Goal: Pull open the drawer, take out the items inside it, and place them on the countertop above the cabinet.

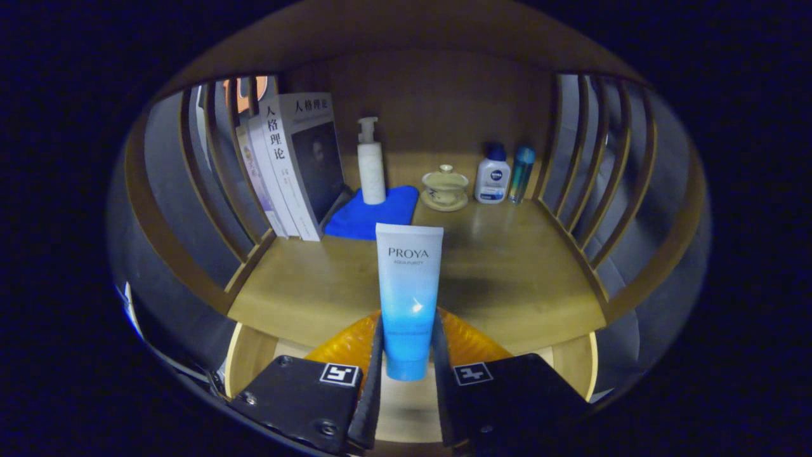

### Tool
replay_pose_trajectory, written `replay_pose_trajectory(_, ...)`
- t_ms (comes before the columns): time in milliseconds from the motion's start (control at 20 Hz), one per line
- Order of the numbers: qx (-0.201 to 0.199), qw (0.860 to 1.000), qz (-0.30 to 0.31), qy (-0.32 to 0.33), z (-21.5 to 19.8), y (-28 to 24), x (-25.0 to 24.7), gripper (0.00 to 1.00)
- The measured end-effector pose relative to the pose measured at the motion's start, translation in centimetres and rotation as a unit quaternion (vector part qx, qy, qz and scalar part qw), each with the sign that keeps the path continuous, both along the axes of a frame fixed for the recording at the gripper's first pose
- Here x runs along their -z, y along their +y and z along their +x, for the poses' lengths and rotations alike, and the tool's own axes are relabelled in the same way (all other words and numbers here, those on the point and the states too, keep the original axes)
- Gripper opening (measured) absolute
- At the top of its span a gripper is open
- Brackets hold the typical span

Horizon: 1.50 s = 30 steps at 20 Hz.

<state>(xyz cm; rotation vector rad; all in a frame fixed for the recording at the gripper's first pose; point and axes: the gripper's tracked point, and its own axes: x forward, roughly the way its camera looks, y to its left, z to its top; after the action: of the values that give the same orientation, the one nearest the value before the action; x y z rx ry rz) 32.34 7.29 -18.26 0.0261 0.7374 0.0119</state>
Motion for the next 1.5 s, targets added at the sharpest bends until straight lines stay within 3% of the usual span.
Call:
replay_pose_trajectory(450, 0.014, 1.000, 0.008, 0.003, 4.4, -0.7, 2.7, 0.41)
replay_pose_trajectory(1000, 0.032, 0.999, -0.013, 0.028, 5.6, -1.2, 5.3, 0.41)
replay_pose_trajectory(1300, 0.040, 0.999, -0.024, 0.018, 6.0, -1.8, 5.3, 0.52)
replay_pose_trajectory(1400, 0.038, 0.999, -0.015, 0.025, 5.5, -1.5, 5.1, 0.65)
replay_pose_trajectory(1500, 0.039, 0.999, -0.007, 0.022, 4.9, -1.3, 4.5, 0.69)
